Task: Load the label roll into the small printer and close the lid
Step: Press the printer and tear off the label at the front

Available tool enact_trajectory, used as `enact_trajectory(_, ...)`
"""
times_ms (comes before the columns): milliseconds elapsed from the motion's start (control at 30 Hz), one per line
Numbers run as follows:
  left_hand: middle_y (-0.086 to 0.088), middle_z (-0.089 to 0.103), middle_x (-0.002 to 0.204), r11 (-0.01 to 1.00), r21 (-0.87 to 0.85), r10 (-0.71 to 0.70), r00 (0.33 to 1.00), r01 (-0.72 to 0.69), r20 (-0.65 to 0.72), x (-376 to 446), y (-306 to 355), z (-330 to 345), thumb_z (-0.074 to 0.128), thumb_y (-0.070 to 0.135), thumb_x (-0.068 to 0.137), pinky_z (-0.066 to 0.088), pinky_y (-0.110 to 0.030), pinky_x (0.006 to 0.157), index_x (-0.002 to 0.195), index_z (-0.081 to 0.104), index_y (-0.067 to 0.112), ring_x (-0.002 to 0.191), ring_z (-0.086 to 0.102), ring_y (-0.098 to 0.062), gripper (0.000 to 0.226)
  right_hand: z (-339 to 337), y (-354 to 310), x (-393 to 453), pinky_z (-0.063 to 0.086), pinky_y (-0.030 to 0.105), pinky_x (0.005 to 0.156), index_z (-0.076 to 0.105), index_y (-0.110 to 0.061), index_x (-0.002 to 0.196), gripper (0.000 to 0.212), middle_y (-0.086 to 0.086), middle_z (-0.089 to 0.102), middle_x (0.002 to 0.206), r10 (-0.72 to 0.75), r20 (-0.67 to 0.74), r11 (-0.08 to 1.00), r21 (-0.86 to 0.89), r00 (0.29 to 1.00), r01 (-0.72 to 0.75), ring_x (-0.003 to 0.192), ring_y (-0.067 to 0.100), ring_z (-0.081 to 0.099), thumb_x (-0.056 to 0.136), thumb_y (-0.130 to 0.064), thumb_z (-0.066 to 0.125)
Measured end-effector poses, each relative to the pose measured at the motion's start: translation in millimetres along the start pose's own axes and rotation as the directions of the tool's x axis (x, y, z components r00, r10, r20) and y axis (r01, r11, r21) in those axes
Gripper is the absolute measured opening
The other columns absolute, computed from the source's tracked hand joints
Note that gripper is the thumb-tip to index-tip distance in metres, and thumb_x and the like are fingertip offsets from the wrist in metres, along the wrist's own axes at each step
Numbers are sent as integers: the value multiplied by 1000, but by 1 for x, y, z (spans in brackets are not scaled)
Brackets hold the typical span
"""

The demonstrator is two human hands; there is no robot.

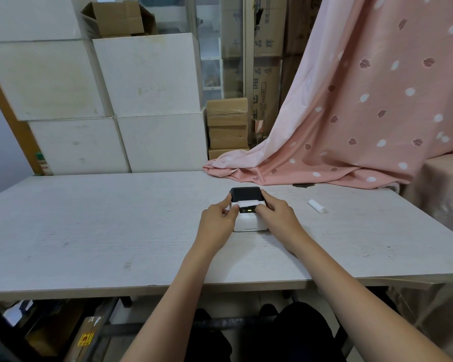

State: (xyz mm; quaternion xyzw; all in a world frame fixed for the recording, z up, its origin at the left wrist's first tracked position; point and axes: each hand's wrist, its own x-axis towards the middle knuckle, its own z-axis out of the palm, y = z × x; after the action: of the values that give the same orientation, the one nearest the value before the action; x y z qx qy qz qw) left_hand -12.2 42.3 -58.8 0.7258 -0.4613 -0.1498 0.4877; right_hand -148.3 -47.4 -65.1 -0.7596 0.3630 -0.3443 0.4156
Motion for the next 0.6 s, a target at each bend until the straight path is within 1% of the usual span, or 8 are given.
enact_trajectory(67,-4,71,111,1000,-6,-3,1000,2,-4,0,0,0,48,34,102,39,-21,84,148,47,25,92,55,-4,47,0,0,1,43,36,72,67,-39,122,40,19,69,102,4,-4,1000,2,1000,-4,99,33,64,88,-31,48)
enact_trajectory(133,-8,70,121,1000,-10,-5,1000,5,-7,1,0,1,49,34,102,40,-22,86,148,47,24,96,55,-6,47,0,0,1,44,37,74,68,-37,119,36,17,71,104,7,-2,1000,0,1000,-7,102,32,64,89,-31,49)
enact_trajectory(200,-8,70,123,1000,-10,-4,1000,4,-5,1,1,1,49,33,102,40,-22,86,148,46,24,98,56,-8,47,0,0,0,50,41,79,69,-38,117,35,15,72,106,11,-2,1000,1,1000,-11,103,31,64,89,-31,49)
enact_trajectory(233,-8,70,123,1000,-9,-3,1000,3,-6,1,0,1,49,33,102,40,-22,86,149,46,24,100,58,-11,47,0,-1,-1,53,45,84,69,-39,117,34,14,72,107,12,-3,1000,2,1000,-12,104,30,64,90,-32,49)
enact_trajectory(300,-8,69,124,1000,-11,-5,1000,5,-9,1,0,1,49,33,102,40,-22,86,149,46,23,107,61,-15,47,0,-1,-1,53,48,92,69,-40,118,34,14,72,108,10,-4,1000,0,1000,-10,106,30,64,91,-34,49)
enact_trajectory(400,-8,68,126,1000,-15,-11,1000,11,-11,0,1,1,49,33,102,40,-22,85,149,46,23,109,60,-15,48,0,-1,-1,53,48,88,68,-42,118,34,15,72,109,3,-3,1000,1,1000,-3,106,31,64,90,-38,49)
enact_trajectory(500,-8,66,130,1000,-18,-11,1000,11,-8,0,1,1,49,34,102,40,-22,85,149,45,24,108,59,-12,48,0,-2,-2,53,52,92,68,-44,120,35,16,71,110,8,-3,1000,9,1000,-8,107,32,64,90,-43,50)
enact_trajectory(600,-8,67,129,1000,-20,-9,1000,9,-5,0,1,1,50,34,102,41,-22,85,149,46,24,103,58,-10,48,-1,-1,-2,52,46,95,66,-44,124,34,12,73,109,10,-10,1000,7,1000,-10,107,28,64,95,-40,52)
